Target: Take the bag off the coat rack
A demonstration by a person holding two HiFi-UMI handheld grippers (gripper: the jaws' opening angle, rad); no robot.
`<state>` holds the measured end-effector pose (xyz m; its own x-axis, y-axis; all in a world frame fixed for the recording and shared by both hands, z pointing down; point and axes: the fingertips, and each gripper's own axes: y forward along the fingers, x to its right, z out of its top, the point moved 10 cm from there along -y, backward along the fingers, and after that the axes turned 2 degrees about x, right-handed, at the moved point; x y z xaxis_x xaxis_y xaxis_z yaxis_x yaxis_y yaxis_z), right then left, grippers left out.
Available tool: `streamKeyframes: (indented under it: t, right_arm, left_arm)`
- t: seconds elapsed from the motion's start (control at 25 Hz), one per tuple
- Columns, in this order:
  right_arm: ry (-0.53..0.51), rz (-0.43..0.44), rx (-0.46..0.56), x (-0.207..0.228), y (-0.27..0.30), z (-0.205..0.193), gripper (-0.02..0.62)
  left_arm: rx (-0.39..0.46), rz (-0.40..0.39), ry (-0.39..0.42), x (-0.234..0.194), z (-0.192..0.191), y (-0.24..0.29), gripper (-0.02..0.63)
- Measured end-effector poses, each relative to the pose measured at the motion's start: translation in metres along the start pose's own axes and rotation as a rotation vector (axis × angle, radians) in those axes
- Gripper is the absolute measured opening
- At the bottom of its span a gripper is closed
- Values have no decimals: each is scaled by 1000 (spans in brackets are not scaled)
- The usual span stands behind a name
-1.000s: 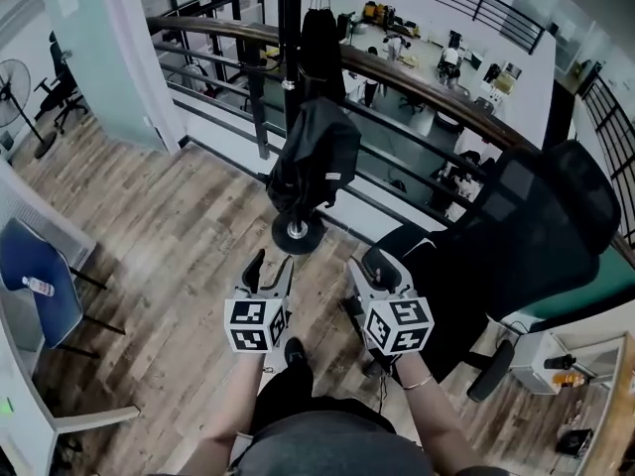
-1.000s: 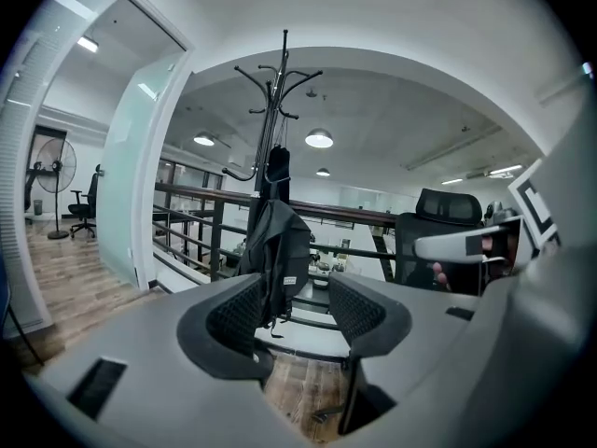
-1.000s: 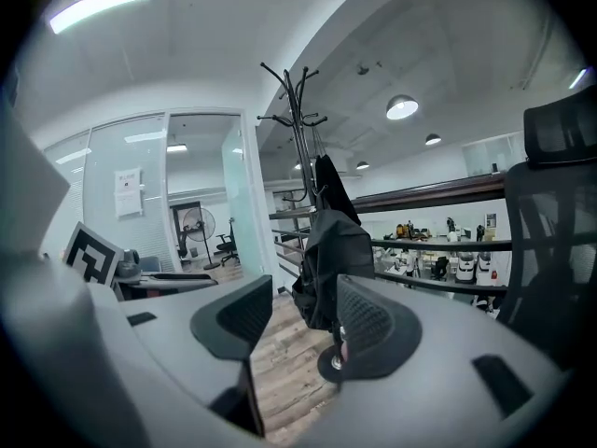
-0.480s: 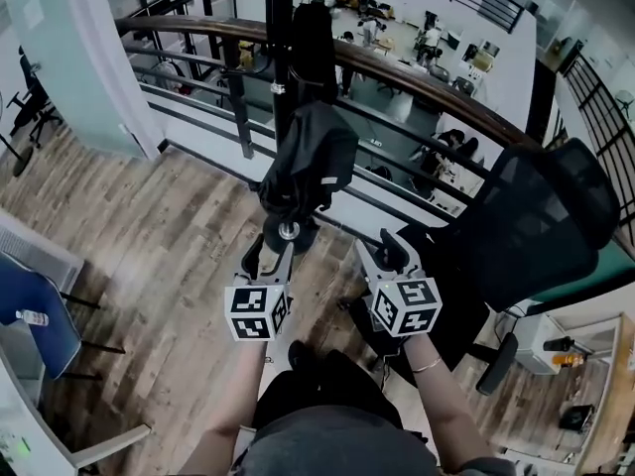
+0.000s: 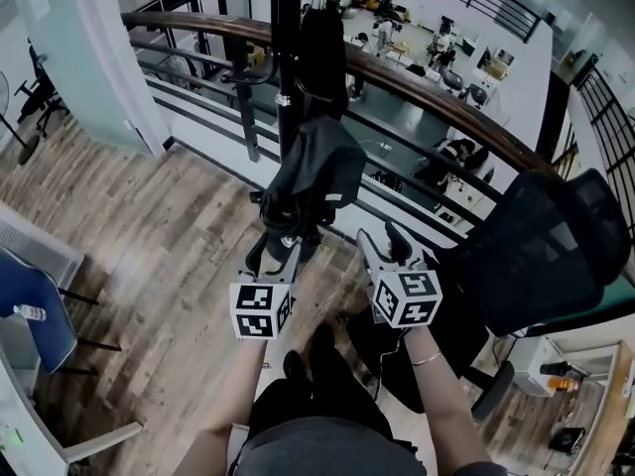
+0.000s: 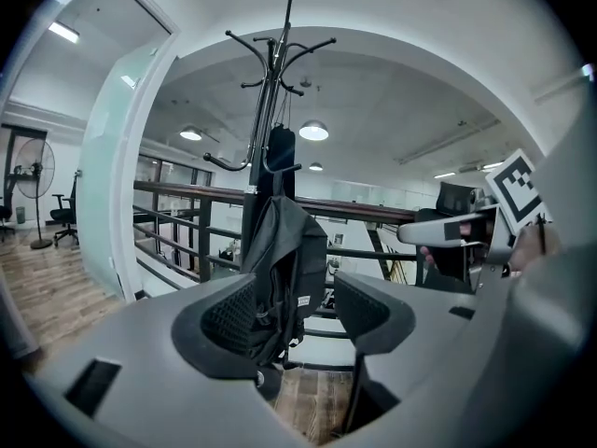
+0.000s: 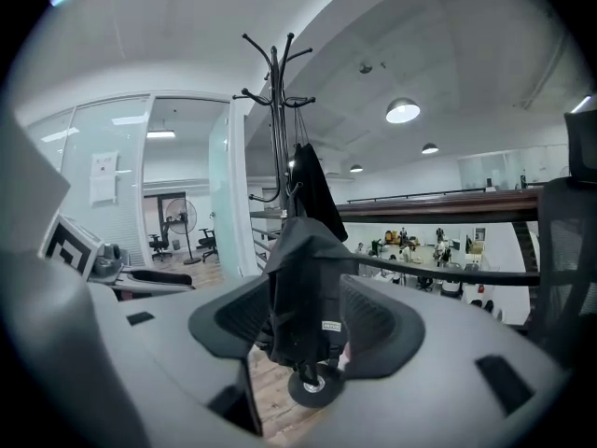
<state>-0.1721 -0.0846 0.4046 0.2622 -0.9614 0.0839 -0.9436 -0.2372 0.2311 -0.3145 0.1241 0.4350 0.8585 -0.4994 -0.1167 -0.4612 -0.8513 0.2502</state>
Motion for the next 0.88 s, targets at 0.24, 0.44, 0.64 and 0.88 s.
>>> streamKeyframes:
  t: [0.24, 0.44, 0.64, 0.88]
  right_arm:
    - [-31, 53, -27, 28, 45, 4, 241]
    - [-27, 81, -48, 58, 86, 5, 258]
    - [-27, 107, -85, 81, 123, -3, 275]
    - [-29, 145, -122, 95, 159, -10, 293]
  left_arm:
    - [-29, 38, 12, -1, 5, 38, 250]
    - [-62, 66, 18, -3, 6, 75, 252]
    - [-92, 90, 18, -4, 2, 108, 258]
    - [-125, 110, 17, -8, 0, 137, 259]
